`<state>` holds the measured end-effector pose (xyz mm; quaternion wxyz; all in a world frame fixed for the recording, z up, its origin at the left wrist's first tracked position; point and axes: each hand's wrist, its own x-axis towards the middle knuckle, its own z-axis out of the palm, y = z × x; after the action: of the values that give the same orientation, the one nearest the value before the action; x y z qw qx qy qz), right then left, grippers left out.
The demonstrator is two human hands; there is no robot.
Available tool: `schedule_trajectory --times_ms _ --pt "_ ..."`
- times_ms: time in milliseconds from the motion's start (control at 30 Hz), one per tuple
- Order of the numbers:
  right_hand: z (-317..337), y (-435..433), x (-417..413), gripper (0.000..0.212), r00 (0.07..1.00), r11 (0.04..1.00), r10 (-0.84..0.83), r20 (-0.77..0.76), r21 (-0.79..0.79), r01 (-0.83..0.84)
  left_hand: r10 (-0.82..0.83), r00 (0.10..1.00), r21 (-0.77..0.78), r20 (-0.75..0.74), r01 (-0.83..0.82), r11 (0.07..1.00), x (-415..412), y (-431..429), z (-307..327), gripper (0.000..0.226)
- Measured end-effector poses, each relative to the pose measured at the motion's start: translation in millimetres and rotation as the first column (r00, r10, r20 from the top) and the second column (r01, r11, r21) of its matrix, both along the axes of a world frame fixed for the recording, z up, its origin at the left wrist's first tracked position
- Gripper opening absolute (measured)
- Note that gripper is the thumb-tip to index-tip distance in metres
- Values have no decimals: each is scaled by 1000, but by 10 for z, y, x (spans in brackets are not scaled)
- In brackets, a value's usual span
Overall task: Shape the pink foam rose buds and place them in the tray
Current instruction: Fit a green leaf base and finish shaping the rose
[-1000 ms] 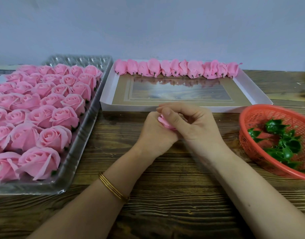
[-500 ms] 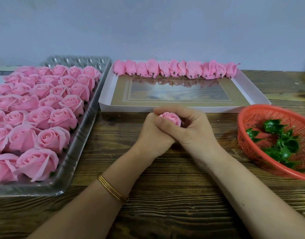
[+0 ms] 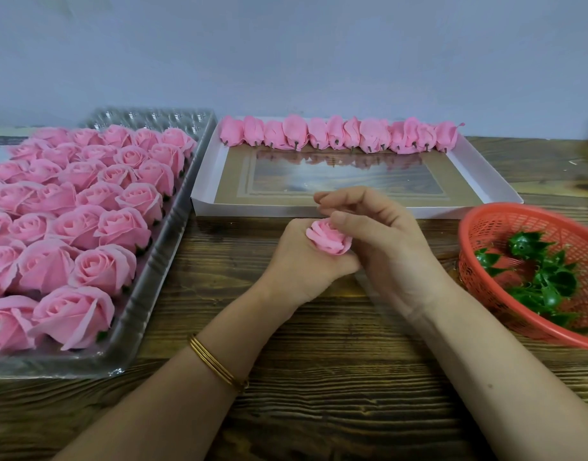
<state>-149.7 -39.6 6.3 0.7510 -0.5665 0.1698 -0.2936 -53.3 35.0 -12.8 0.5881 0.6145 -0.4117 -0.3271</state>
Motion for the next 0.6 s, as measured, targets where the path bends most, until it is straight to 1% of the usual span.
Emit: schedule_trajectory --times_ms 67,167,367,600 --pt "22 -14 -9 16 1000 1000 16 15 27 -16 -18 1000 7 9 17 1000 6 -1 -1 18" --pt "38 -18 -16 15 999 999 42 -2 24 -42 -28 999 8 23 28 1000 15 -4 -5 21" --pt "19 5 -1 17 997 995 57 -58 -73 -61 -51 998 -12 34 51 999 10 -7 -5 19" --pt "13 28 3 13 993 990 65 -95 -120 -76 -68 998 -2 19 68 998 -2 -10 14 18"
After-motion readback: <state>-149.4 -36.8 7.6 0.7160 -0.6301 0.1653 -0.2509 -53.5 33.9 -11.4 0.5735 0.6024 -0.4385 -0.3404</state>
